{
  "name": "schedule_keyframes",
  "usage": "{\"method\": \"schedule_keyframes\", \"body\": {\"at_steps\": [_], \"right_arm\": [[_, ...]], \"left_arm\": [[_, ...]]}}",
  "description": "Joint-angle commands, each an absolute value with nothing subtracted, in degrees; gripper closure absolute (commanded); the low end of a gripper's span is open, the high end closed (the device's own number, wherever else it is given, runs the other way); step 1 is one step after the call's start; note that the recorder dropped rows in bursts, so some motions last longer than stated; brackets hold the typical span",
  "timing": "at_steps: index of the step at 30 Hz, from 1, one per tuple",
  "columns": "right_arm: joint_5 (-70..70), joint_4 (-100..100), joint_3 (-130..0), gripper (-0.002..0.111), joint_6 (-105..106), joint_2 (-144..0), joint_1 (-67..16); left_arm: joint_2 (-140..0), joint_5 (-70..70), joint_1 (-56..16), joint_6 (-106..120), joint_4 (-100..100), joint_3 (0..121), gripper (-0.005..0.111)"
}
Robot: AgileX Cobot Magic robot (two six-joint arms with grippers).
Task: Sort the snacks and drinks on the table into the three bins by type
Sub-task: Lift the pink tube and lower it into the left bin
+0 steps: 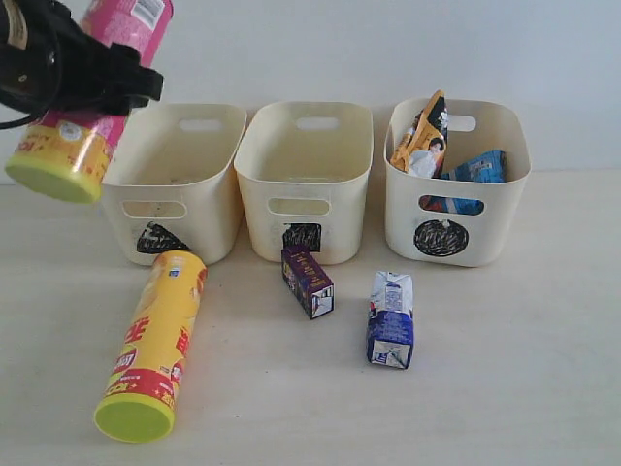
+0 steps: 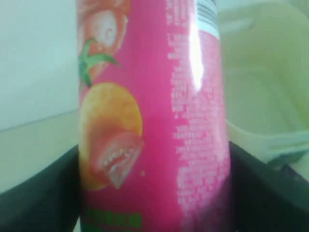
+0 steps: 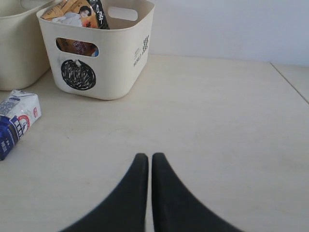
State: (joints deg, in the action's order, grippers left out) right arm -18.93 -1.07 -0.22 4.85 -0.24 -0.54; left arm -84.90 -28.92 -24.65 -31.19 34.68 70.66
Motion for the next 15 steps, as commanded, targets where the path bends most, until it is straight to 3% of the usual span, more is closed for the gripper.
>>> {"method": "schedule_keyframes", "body": {"at_steps": [1, 8, 15], "right_arm": [[-18.6, -1.4, 0.0, 0.108, 5.0, 0.0, -0.6], [-18.6, -1.4, 0.0, 0.108, 5.0, 0.0, -0.6], [-18.6, -1.4, 0.0, 0.108, 5.0, 0.0, -0.6]], "left_arm": [[-94.1, -23.6, -19.8, -31.6, 34.4, 79.6, 0.103], [-114.5, -20.8, -14.6, -31.2, 34.3, 99.5, 0.103], [-127.7, -21.0, -14.3, -29.8, 35.0, 112.0, 0.103]]}}
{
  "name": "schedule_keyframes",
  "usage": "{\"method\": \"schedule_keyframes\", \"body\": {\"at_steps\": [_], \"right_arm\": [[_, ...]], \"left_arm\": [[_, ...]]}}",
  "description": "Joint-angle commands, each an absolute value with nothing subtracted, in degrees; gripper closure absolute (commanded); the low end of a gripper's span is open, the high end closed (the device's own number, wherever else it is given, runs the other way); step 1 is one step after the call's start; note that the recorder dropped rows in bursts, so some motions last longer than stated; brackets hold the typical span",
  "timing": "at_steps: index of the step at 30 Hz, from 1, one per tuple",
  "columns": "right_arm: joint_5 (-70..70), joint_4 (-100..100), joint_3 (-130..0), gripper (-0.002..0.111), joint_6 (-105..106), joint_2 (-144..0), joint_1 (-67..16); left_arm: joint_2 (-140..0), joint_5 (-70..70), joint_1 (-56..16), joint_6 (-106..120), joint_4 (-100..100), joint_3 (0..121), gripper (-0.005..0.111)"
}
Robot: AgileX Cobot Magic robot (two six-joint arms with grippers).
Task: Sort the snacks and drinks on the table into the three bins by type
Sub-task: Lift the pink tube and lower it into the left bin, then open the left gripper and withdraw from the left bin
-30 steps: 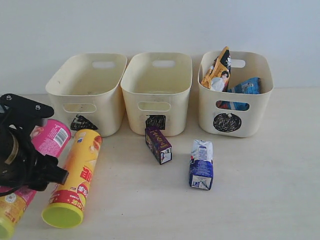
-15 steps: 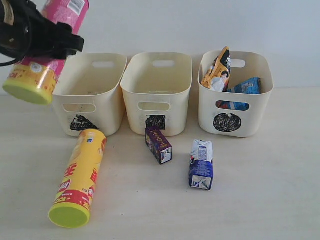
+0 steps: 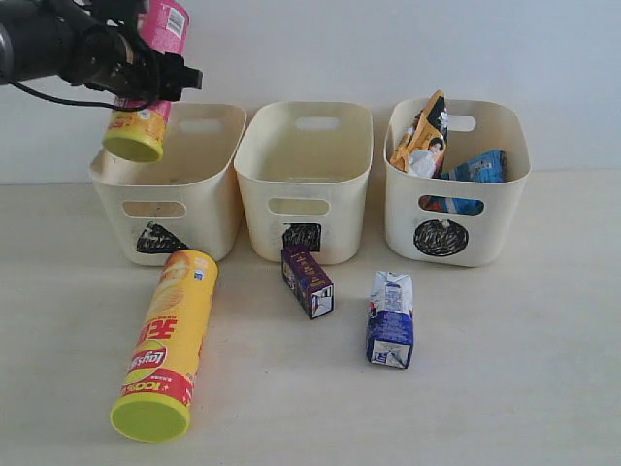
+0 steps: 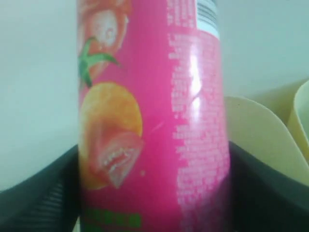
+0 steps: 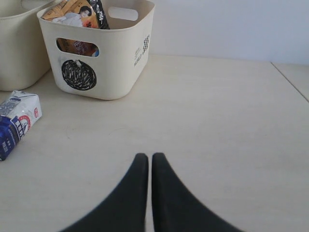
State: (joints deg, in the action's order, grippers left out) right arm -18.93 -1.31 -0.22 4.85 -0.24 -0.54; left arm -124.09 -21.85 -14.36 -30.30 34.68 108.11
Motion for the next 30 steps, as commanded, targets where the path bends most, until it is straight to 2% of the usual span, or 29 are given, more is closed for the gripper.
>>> {"method": "schedule_keyframes", "body": {"at_steps": [1, 3, 8, 9, 11, 13, 19, 24, 30], "right_arm": [[-18.6, -1.4, 0.0, 0.108, 5.0, 0.0, -0.6], [-18.6, -1.4, 0.0, 0.108, 5.0, 0.0, -0.6], [-18.6, -1.4, 0.0, 0.108, 5.0, 0.0, -0.6], [-18.6, -1.4, 0.0, 0.108, 5.0, 0.0, -0.6], [-18.6, -1.4, 0.0, 0.108, 5.0, 0.0, -0.6], [-18.6, -1.4, 0.0, 0.108, 5.0, 0.0, -0.6], [-18.6, -1.4, 0.0, 0.108, 5.0, 0.0, -0.6], [-18.6, -1.4, 0.0, 0.108, 5.0, 0.0, -0.6], [-18.6, -1.4, 0.0, 0.108, 5.0, 0.0, -0.6]], "left_arm": [[-129.6, -21.7, -14.1, -29.8, 35.0, 113.7, 0.103], [-131.5, -23.7, -13.7, -29.7, 35.0, 115.4, 0.1], [-132.5, -23.7, -13.2, -26.8, 33.7, 115.7, 0.06], [-132.5, -23.7, -13.2, -26.8, 33.7, 115.7, 0.046], [-132.5, -24.0, -13.2, -26.8, 33.5, 115.7, 0.032], [-132.5, -25.2, -13.2, -26.8, 33.0, 115.7, 0.024], [-130.5, -32.0, -13.2, -24.4, 31.9, 116.9, 0.026], [-126.0, -39.6, -13.2, -13.3, 27.4, 116.9, 0.033], [-120.3, -50.8, -13.2, -1.5, 17.4, 115.3, 0.07]]}}
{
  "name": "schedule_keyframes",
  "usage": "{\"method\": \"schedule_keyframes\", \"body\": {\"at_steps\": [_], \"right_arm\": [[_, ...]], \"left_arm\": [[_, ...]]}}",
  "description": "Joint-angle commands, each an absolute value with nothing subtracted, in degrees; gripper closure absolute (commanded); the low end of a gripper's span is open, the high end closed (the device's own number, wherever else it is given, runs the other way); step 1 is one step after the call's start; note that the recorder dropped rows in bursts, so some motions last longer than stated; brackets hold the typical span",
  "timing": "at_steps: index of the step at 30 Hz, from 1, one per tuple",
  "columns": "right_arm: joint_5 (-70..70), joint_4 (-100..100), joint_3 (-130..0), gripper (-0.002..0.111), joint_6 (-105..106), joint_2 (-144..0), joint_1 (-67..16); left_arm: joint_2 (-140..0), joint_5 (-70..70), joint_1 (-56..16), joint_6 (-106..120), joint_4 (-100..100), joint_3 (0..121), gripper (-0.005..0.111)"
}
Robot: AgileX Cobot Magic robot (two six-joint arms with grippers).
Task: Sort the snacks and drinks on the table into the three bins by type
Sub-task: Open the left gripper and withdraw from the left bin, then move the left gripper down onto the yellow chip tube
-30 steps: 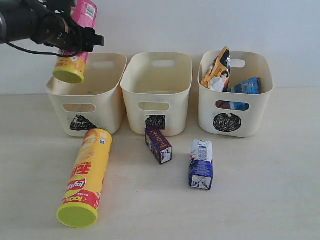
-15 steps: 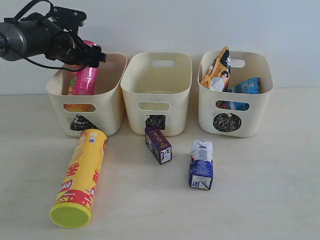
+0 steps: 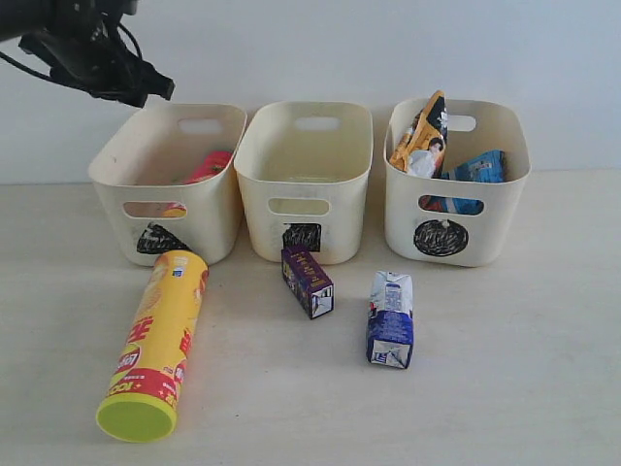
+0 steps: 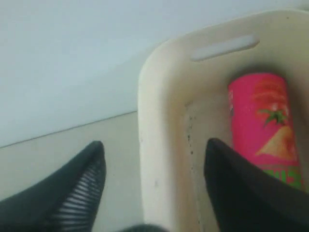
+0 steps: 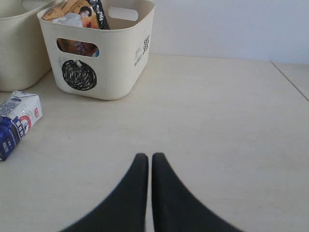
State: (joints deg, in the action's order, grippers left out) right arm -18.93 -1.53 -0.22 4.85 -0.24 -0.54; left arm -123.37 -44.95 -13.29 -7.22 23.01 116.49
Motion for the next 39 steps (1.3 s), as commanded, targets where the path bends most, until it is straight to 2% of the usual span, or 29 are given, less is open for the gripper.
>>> {"method": "schedule_keyframes", "body": {"at_steps": [1, 4, 5, 11, 26, 28, 30, 33, 34, 35, 36, 39], "right_arm": [[-18.6, -1.4, 0.0, 0.108, 5.0, 0.0, -0.6], [-18.6, -1.4, 0.0, 0.108, 5.0, 0.0, -0.6], [-18.6, -1.4, 0.0, 0.108, 5.0, 0.0, -0.6], [-18.6, -1.4, 0.0, 0.108, 5.0, 0.0, -0.6], [-18.5, -0.8, 0.0, 0.108, 5.0, 0.0, -0.6], [-18.5, -0.8, 0.0, 0.108, 5.0, 0.0, -0.6], [-18.5, -0.8, 0.0, 0.108, 5.0, 0.0, -0.6], [-18.5, -0.8, 0.0, 0.108, 5.0, 0.0, -0.6], [-18.5, -0.8, 0.0, 0.108, 5.0, 0.0, -0.6], [-18.5, -0.8, 0.0, 0.108, 5.0, 0.0, -0.6], [-18.5, -0.8, 0.0, 0.108, 5.0, 0.0, -0.6], [-18.5, -0.8, 0.0, 0.108, 5.0, 0.0, -0.6]], "left_arm": [[-119.2, -51.6, -13.2, 0.0, 16.8, 114.1, 0.077], [-115.8, -51.3, -13.2, 0.4, 16.6, 108.7, 0.099], [-114.7, -50.4, -13.2, 0.4, 16.6, 106.3, 0.103], [-106.0, -45.7, -13.2, 0.4, 14.9, 93.0, 0.103], [-95.2, -54.4, -13.2, 8.0, -3.8, 77.7, 0.102], [-95.1, -55.3, -13.2, 9.2, -5.7, 76.5, 0.094], [-95.1, -56.5, -13.3, 9.8, -7.1, 75.6, 0.08], [-95.1, -57.4, -13.4, 10.1, -10.5, 74.3, 0.046], [-95.1, -57.5, -13.4, 10.1, -11.4, 73.7, 0.031], [-95.1, -57.3, -13.4, 10.1, -12.1, 73.3, 0.022], [-95.1, -57.0, -13.4, 10.1, -12.7, 72.7, 0.017], [-95.2, -56.8, -13.4, 12.7, -15.8, 71.5, 0.017]]}}
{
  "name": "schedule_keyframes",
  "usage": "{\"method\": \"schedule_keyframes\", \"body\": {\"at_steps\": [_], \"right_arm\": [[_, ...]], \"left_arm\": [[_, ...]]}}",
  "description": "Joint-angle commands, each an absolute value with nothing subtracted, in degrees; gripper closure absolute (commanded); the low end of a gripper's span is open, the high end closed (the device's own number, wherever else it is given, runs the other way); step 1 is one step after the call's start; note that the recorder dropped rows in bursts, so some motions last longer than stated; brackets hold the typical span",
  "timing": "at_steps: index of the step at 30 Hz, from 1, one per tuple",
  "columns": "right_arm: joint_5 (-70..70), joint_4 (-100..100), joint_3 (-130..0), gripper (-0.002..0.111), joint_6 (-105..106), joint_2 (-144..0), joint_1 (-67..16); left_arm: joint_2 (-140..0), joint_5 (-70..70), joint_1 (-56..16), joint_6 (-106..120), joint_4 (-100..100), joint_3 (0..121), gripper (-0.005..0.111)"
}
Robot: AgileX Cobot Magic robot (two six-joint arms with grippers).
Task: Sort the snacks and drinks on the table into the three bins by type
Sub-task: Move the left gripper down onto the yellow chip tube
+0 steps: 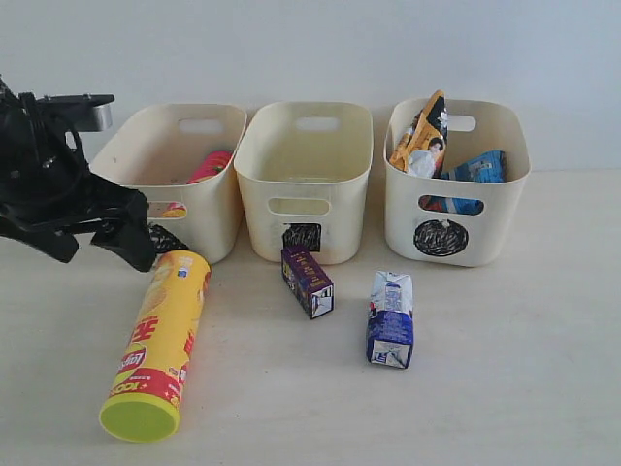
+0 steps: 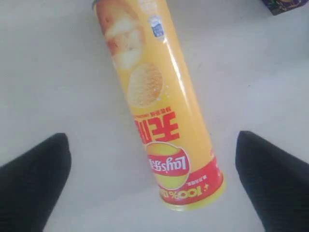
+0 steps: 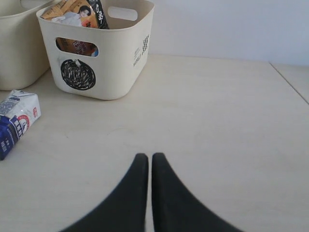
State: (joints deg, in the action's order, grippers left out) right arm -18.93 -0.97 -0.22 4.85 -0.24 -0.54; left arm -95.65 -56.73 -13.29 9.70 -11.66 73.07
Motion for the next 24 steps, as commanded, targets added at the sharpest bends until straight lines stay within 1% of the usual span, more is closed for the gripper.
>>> {"method": "schedule_keyframes", "body": {"at_steps": [1, 5, 7, 9, 14, 17, 20, 24], "right_arm": [[-18.5, -0.8, 0.0, 0.108, 5.0, 0.0, -0.6], [-18.5, -0.8, 0.0, 0.108, 5.0, 0.0, -0.6], [-18.5, -0.8, 0.0, 0.108, 5.0, 0.0, -0.6], [-18.5, -0.8, 0.0, 0.108, 5.0, 0.0, -0.6], [-18.5, -0.8, 0.0, 0.108, 5.0, 0.0, -0.6], [-18.5, -0.8, 0.0, 0.108, 5.0, 0.0, -0.6], [-18.5, -0.8, 0.0, 0.108, 5.0, 0.0, -0.6], [-18.5, -0.8, 0.0, 0.108, 5.0, 0.0, -0.6]], "left_arm": [[-95.2, -56.8, -13.4, 14.0, -17.7, 71.0, 0.018], [-95.8, -56.4, -13.4, 19.9, -26.5, 69.7, 0.017], [-96.3, -56.3, -13.7, 20.0, -27.3, 69.4, 0.017], [-97.4, -54.9, -15.1, 17.8, -24.6, 69.4, 0.017], [-98.2, -46.8, -21.6, 2.8, -8.3, 69.4, 0.017], [-98.5, -44.9, -24.2, -5.2, -0.8, 69.4, 0.017], [-99.5, -45.1, -25.3, -11.5, 3.4, 69.4, 0.017], [-102.5, -45.4, -25.3, -14.6, 3.5, 69.4, 0.017]]}}
